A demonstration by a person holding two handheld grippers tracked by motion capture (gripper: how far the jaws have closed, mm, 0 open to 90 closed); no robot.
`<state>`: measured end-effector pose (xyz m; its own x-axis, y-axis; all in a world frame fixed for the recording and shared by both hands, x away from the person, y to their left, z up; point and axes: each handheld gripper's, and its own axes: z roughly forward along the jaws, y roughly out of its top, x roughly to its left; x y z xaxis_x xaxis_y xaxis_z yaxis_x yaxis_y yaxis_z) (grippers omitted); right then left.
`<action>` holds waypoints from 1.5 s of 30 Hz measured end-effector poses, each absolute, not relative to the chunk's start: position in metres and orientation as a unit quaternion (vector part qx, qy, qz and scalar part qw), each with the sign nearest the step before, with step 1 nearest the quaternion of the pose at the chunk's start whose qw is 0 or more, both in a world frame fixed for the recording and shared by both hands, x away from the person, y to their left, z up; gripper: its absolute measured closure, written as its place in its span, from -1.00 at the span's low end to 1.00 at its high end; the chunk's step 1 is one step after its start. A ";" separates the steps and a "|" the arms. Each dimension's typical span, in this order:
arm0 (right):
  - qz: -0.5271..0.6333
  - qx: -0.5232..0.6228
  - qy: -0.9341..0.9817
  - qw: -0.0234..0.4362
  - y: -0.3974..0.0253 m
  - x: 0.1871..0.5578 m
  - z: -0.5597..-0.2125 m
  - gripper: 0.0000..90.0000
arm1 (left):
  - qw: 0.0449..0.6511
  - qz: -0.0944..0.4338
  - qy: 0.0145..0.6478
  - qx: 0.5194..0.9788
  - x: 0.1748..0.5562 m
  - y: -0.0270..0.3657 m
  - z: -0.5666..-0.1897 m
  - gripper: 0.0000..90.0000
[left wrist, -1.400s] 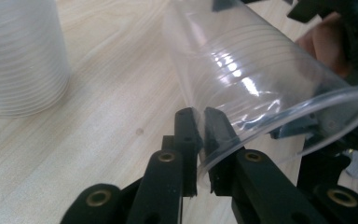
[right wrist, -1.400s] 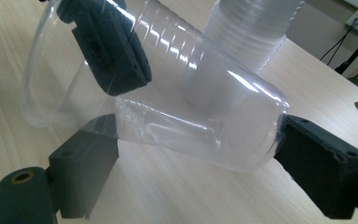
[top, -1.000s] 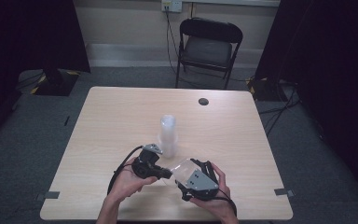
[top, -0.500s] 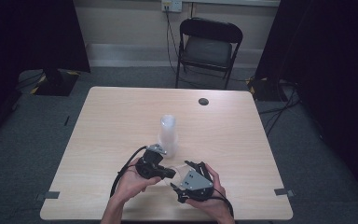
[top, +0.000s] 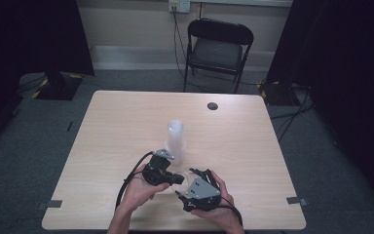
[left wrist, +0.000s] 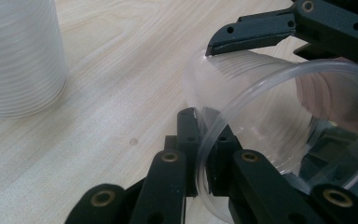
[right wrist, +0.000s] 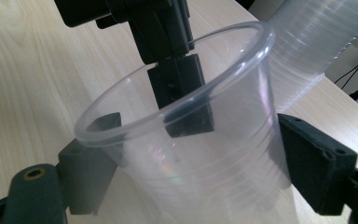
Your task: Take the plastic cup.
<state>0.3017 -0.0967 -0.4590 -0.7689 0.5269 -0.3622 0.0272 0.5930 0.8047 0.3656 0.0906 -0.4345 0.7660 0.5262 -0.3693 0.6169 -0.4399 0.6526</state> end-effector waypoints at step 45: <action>0.440 0.135 0.835 0.301 -0.086 0.296 -0.447 -0.36 | 0.398 -0.045 0.337 0.852 0.366 0.083 -0.437 0.88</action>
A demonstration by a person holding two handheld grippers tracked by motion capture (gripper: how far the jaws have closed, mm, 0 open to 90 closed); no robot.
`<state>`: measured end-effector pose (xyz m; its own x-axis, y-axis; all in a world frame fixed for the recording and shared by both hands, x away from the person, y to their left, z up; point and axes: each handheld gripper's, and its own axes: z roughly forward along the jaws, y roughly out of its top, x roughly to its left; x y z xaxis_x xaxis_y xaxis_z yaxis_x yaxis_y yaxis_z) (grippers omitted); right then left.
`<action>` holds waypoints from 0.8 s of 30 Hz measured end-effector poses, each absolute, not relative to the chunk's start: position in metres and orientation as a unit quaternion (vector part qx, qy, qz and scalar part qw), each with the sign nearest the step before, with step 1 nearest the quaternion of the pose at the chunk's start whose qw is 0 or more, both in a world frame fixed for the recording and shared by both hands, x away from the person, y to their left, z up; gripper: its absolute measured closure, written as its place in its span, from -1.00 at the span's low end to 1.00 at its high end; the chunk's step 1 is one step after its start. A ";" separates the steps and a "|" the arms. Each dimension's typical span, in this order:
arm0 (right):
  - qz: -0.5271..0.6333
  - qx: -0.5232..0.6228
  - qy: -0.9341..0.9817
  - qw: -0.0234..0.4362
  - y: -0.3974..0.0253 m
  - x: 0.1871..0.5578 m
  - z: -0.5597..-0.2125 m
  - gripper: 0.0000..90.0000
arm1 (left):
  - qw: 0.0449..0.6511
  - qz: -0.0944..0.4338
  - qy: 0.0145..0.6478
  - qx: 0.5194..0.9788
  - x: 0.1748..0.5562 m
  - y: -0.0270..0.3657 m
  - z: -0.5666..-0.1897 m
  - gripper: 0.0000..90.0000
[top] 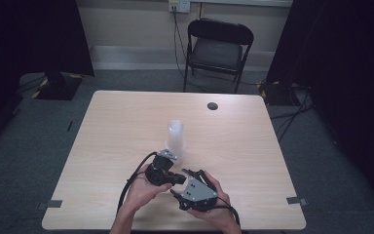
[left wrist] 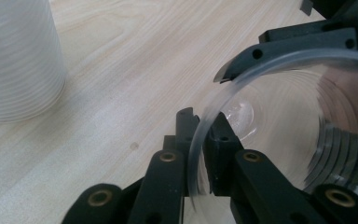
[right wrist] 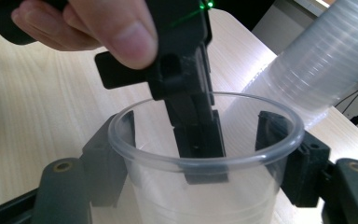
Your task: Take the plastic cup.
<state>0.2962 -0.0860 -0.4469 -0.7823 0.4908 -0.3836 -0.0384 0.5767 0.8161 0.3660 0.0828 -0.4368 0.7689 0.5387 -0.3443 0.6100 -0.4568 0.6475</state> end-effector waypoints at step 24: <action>0.465 0.184 0.819 0.282 -0.097 0.306 -0.445 -0.36 | 0.450 0.003 0.342 0.825 0.362 0.093 -0.432 0.44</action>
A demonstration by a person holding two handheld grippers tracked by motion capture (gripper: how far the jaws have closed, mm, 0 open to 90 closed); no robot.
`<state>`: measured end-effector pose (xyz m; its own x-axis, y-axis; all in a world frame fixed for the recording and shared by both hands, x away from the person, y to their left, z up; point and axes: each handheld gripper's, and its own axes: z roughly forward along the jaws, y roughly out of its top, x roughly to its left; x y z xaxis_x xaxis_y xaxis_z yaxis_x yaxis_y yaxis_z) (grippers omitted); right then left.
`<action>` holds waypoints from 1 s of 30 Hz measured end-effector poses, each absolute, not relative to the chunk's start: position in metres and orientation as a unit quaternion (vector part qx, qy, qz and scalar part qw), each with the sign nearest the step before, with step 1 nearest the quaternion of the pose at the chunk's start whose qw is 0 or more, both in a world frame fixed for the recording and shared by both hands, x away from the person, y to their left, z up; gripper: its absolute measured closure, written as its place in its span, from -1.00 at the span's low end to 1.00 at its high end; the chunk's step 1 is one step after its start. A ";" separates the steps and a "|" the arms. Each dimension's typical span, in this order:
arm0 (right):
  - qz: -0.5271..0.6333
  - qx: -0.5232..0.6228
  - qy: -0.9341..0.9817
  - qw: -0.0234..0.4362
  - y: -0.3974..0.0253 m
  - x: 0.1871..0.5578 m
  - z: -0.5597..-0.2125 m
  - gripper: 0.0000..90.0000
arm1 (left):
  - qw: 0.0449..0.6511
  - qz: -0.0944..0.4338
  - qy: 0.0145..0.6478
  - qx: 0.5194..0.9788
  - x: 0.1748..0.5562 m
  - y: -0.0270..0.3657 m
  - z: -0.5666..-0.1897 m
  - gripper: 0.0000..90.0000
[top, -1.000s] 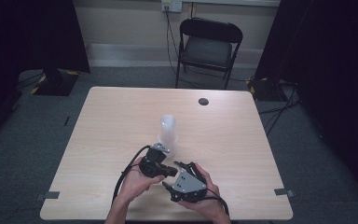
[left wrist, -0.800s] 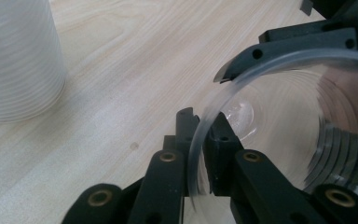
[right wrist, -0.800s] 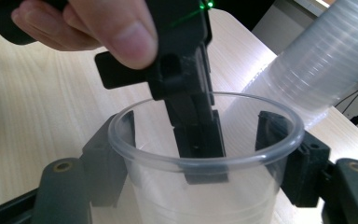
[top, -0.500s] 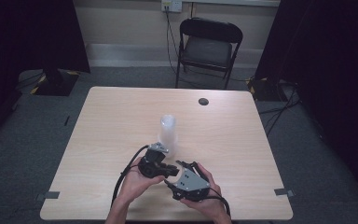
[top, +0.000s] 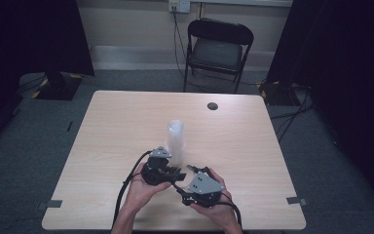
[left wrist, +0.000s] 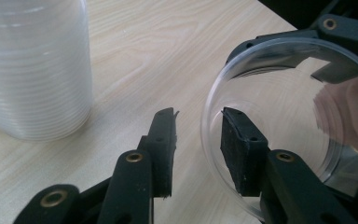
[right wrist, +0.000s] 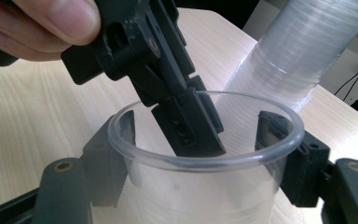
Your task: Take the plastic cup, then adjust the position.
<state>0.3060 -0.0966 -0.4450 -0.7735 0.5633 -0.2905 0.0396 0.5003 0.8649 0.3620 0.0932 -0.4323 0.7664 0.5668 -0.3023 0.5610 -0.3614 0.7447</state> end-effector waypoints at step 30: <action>0.488 0.303 0.782 0.245 -0.126 0.327 -0.448 -0.37 | 0.536 0.102 0.356 0.759 0.343 0.125 -0.434 -0.30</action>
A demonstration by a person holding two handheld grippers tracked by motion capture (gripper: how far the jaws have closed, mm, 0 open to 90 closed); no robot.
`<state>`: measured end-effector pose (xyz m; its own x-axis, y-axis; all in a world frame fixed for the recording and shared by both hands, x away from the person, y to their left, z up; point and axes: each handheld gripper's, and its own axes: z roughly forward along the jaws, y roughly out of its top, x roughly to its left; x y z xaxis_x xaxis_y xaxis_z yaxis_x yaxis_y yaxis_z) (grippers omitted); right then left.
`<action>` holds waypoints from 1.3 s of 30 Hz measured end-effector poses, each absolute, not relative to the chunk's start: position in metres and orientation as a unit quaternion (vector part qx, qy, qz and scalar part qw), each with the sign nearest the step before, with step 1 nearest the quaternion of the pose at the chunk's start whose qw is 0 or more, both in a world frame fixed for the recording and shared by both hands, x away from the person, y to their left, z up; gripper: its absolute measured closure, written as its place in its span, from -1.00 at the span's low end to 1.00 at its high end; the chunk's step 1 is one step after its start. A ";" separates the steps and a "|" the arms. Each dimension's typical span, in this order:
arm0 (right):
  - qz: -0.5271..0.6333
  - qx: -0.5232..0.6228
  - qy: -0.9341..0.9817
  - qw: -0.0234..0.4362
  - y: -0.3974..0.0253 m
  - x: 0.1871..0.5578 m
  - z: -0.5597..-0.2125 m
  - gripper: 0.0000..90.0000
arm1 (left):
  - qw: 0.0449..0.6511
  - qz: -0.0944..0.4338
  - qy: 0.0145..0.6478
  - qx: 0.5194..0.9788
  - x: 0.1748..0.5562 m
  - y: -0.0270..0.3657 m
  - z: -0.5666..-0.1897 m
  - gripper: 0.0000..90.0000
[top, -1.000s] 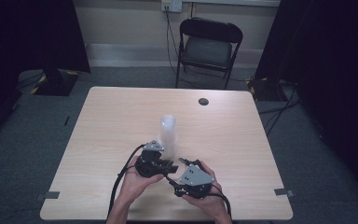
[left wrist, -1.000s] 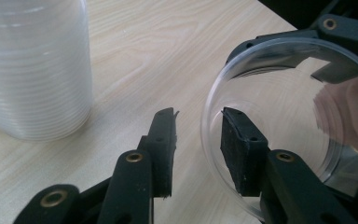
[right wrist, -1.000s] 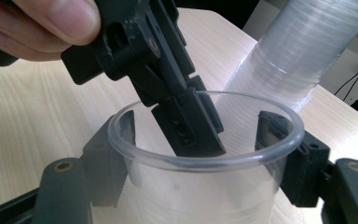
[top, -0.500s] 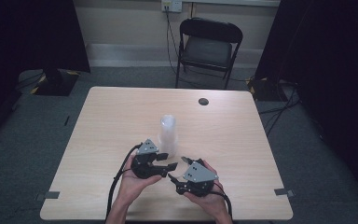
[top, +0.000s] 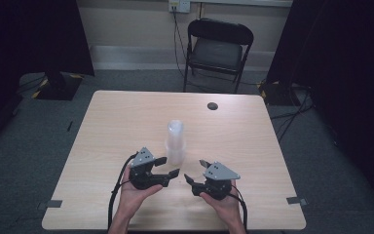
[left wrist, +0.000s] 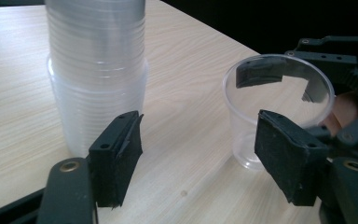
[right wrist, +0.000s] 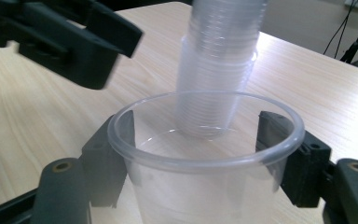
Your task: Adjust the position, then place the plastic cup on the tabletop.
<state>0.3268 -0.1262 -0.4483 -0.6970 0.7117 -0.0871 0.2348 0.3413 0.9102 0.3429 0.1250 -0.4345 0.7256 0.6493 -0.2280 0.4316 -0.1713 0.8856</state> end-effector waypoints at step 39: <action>0.532 0.418 0.698 0.232 -0.172 0.403 -0.442 -0.38 | 0.512 0.146 0.387 0.752 0.321 0.148 -0.471 -0.63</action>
